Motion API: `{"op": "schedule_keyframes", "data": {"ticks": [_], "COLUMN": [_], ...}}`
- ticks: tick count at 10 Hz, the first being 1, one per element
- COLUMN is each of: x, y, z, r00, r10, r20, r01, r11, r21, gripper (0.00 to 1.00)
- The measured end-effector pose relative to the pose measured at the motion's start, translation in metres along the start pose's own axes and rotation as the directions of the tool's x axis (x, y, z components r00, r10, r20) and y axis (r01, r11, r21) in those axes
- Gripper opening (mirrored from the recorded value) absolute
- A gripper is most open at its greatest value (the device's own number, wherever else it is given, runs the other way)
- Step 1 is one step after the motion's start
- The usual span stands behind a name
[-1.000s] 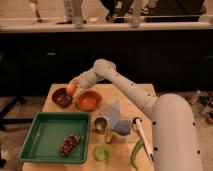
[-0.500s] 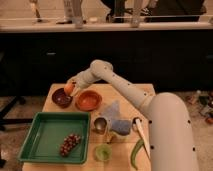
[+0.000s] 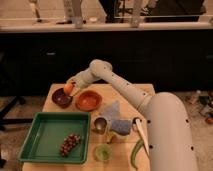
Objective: Place apple in purple bowl
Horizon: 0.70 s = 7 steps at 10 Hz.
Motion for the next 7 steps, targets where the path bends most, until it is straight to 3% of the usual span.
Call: {"op": "schedule_keyframes", "data": {"ticks": [2, 4, 7], "x": [0.000, -0.001, -0.005], "y": [0.000, -0.003, -0.008], "z": [0.001, 0.005, 0.018], "r00": [1.000, 1.000, 1.000], "r10": [-0.001, -0.003, -0.004], "r20": [0.000, -0.005, 0.004], "r01": [0.001, 0.003, 0.003], "r11": [1.000, 0.999, 0.999], "r21": [0.001, 0.036, 0.050], "gripper": [0.00, 0.00, 0.00]}}
